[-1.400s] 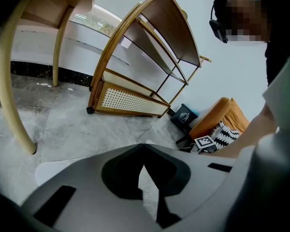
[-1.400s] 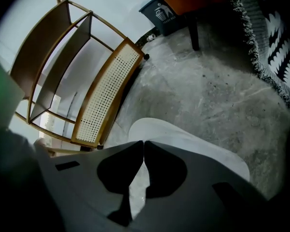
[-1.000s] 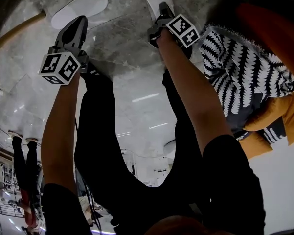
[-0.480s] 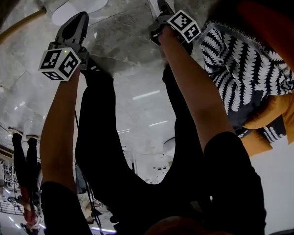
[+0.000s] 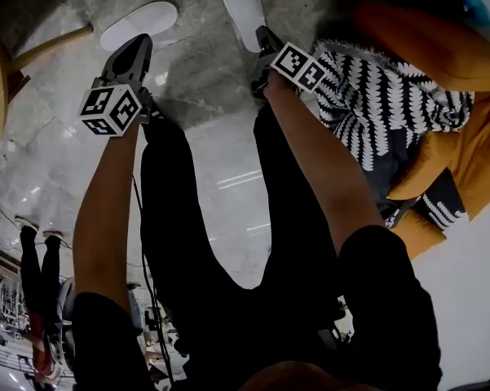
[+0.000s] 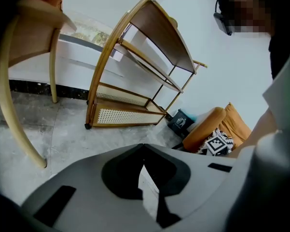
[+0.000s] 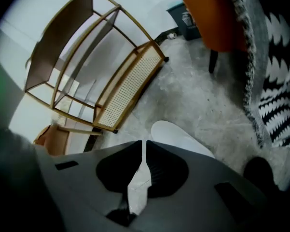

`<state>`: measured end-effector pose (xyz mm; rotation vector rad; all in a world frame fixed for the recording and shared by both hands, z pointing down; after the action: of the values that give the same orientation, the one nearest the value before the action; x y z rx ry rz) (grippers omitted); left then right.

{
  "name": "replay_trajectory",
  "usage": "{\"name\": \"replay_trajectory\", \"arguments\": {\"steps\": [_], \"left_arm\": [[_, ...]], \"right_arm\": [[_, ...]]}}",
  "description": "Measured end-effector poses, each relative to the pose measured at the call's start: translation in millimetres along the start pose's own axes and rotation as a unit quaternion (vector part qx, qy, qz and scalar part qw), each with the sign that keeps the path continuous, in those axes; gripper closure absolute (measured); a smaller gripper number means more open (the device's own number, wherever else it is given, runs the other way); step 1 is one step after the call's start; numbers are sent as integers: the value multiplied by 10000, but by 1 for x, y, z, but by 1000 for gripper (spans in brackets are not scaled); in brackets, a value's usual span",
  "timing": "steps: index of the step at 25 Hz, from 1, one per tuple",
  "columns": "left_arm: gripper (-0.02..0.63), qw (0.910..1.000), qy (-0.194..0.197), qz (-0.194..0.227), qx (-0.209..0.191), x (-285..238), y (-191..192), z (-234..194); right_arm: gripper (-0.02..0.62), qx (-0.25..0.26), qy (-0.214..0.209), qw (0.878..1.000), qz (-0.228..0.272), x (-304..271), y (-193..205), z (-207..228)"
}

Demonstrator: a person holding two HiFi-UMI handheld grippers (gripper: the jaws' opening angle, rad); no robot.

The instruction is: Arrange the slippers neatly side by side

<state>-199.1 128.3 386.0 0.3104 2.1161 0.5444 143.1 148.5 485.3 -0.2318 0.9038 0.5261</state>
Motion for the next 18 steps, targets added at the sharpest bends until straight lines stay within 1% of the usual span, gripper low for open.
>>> {"name": "replay_trajectory", "arguments": {"steps": [2, 3, 5, 7, 8, 9, 10, 12, 13, 14, 15, 16, 18], "left_arm": [[591, 10000, 10, 76, -9, 12, -12, 13], [591, 9999, 13, 117, -1, 19, -18, 20], [591, 9997, 18, 224, 28, 35, -30, 35], [591, 9995, 29, 324, 11, 51, -39, 48], [591, 9994, 34, 347, -22, 58, -41, 54], [591, 9994, 36, 342, -77, 63, -43, 58], [591, 9994, 29, 302, -156, 67, -45, 60], [591, 9993, -13, 148, -335, 71, -48, 61], [591, 9992, -31, 69, -394, 73, -48, 60], [591, 9991, -39, 9, -416, 75, -47, 60], [591, 9992, -39, -29, -407, 78, -46, 59], [591, 9992, -37, -53, -382, 80, -44, 59], [591, 9993, -29, -124, -362, 84, -39, 60]], "right_arm": [[551, 519, -70, 9986, 96, 25, -10, -25], [552, 868, -90, 9961, 149, 37, -15, -39], [555, 1611, -172, 9864, 265, 62, -23, -68], [558, 2269, -247, 9728, 407, 87, -27, -97], [559, 2624, -241, 9635, 478, 99, -27, -110], [560, 3045, -204, 9507, 546, 110, -27, -124], [560, 3520, -144, 9339, 609, 120, -27, -138], [560, 4399, -11, 8951, 725, 135, -25, -166], [560, 4721, 51, 8781, 778, 140, -23, -178], [560, 4963, 116, 8641, 825, 145, -19, -188], [560, 5146, 185, 8529, 859, 148, -15, -196], [560, 5279, 248, 8445, 871, 150, -11, -202], [560, 5418, 331, 8358, 821, 150, -4, -210]]}}
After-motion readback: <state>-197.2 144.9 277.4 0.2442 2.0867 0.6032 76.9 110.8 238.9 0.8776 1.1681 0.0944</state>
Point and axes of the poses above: the fingertips, and each gripper's own axes: x backward along the fingers, z to its right, y out of its underside, the point moved 9 cm from there along x, backward along the fingers, and after that the axes turned 11 degrees about -z, right-handed, at the moved point
